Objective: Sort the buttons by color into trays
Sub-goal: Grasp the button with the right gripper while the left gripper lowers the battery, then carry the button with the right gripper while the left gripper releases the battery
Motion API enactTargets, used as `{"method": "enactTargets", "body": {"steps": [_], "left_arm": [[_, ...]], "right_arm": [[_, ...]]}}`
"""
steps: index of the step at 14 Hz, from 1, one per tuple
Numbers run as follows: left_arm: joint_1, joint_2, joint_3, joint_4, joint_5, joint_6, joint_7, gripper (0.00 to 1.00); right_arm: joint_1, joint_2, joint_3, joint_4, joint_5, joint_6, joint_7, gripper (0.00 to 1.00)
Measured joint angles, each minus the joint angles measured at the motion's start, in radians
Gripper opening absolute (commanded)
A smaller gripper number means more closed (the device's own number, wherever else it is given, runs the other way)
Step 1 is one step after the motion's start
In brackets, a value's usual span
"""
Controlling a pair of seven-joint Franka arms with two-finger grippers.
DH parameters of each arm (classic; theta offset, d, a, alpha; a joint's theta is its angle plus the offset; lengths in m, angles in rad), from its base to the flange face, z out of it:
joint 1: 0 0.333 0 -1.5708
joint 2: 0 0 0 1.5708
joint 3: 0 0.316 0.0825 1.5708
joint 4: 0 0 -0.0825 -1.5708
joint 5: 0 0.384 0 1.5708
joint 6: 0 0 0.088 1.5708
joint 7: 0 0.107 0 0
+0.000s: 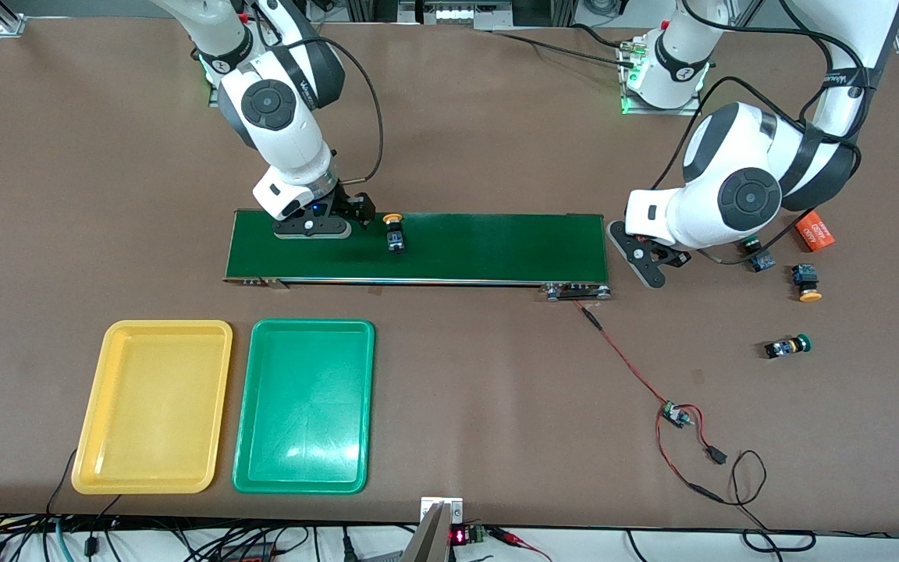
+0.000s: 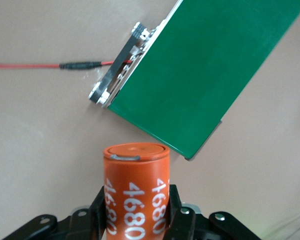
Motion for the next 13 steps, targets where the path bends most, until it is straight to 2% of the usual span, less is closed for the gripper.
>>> {"method": "enactTargets", "body": {"steps": [8, 13], "left_arm": [[0.001, 0.000, 0.001, -0.013, 0.000, 0.090, 0.333, 0.00], [-0.009, 0.013, 0.000, -0.032, 0.000, 0.125, 0.398, 0.00]], "right_arm": [[0.031, 0.090, 0.001, 0.050, 0.000, 0.028, 0.002, 1.00], [0.032, 0.132, 0.001, 0.051, -0.005, 0.059, 0.002, 1.00]]}}
